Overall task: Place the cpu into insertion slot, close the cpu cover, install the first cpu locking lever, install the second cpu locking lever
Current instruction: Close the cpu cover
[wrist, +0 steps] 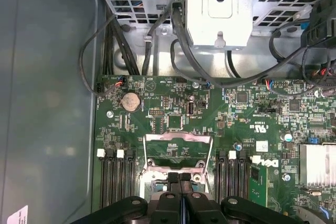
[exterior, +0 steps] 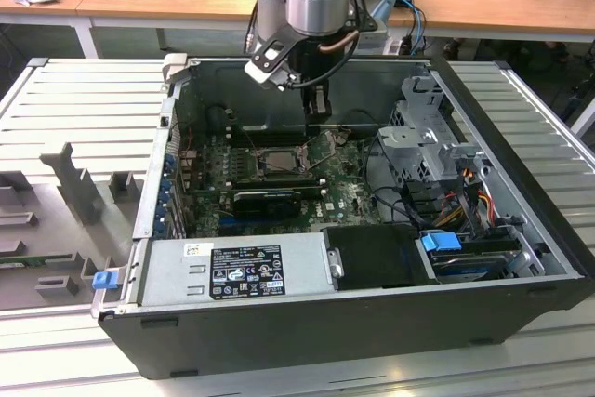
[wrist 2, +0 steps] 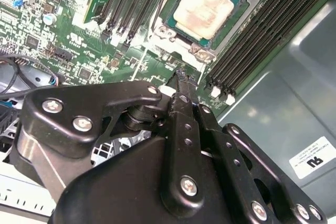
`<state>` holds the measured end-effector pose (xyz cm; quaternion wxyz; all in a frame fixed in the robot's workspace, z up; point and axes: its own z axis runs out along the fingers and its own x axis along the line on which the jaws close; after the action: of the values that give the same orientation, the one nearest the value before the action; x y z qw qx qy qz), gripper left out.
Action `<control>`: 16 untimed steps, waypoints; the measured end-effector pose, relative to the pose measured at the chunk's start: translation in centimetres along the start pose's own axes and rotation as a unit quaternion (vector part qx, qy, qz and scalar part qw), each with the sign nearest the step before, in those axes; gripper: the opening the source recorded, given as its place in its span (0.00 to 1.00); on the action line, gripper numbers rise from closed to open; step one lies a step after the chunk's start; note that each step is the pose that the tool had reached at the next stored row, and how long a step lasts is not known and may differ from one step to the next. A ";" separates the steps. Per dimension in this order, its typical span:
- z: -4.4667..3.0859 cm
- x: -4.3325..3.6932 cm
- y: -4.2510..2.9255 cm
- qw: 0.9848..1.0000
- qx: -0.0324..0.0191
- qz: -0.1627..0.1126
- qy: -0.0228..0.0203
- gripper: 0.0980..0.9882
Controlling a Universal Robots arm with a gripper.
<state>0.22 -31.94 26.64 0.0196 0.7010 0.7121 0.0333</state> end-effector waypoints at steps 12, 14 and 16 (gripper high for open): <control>-0.28 -0.01 1.45 1.000 0.000 0.000 0.000 0.01; -0.25 -0.02 1.84 1.000 0.000 0.000 0.000 0.01; -0.23 -0.02 2.11 1.000 0.000 0.000 0.000 0.01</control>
<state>2.30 -31.93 27.02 0.0196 0.7010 0.7122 0.0334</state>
